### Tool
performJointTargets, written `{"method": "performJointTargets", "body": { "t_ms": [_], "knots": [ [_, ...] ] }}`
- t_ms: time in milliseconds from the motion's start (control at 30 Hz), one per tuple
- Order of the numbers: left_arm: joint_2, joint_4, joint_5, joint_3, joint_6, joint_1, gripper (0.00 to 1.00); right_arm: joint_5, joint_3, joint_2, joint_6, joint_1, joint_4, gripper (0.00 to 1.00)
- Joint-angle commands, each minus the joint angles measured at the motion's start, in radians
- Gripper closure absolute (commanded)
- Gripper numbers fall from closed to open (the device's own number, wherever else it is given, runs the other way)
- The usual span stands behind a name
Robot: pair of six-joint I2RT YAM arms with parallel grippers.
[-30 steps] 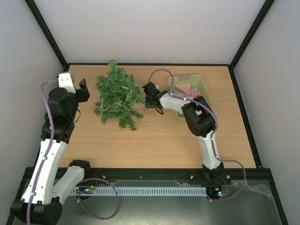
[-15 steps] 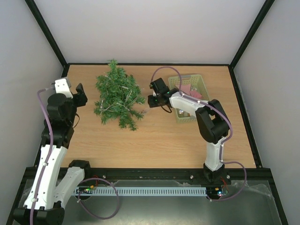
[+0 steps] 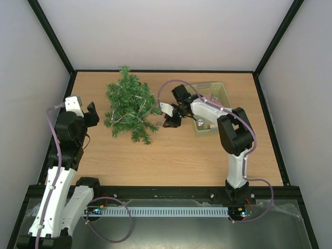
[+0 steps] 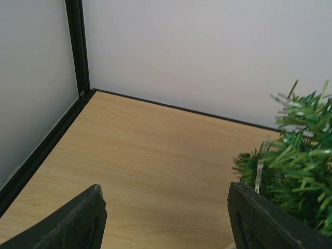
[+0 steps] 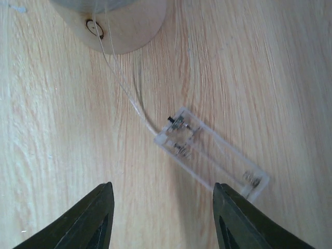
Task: Decorate the small christmas tree
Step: Wrap the decoration item around the Christmas tree.
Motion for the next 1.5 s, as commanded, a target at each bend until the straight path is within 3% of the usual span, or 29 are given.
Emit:
{"method": "performJointTargets", "body": {
  "t_ms": [0, 300, 633, 900, 1100, 1467],
  "knots": [
    [-0.025, -0.01, 0.004, -0.041, 0.008, -0.004, 0.34, -0.042, 0.131, 0.099, -0.315, -0.012, -0.175, 0.48],
    [-0.055, -0.013, -0.053, -0.067, 0.039, -0.043, 0.35, -0.055, 0.286, 0.232, -0.425, -0.036, -0.274, 0.41],
    [-0.062, 0.001, -0.071, -0.099, 0.051, -0.067, 0.35, 0.002, 0.322, 0.288, -0.421, -0.036, -0.224, 0.33],
    [-0.069, 0.009, -0.07, -0.118, 0.054, -0.068, 0.35, 0.028, 0.349, 0.321, -0.413, -0.039, -0.216, 0.34],
    [-0.07, 0.02, -0.076, -0.123, 0.057, -0.07, 0.36, -0.052, 0.459, 0.313, -0.401, -0.038, -0.309, 0.34],
    [-0.077, 0.027, -0.079, -0.126, 0.065, -0.074, 0.35, 0.06, 0.52, 0.354, -0.414, -0.044, -0.35, 0.33]
  ]
}}
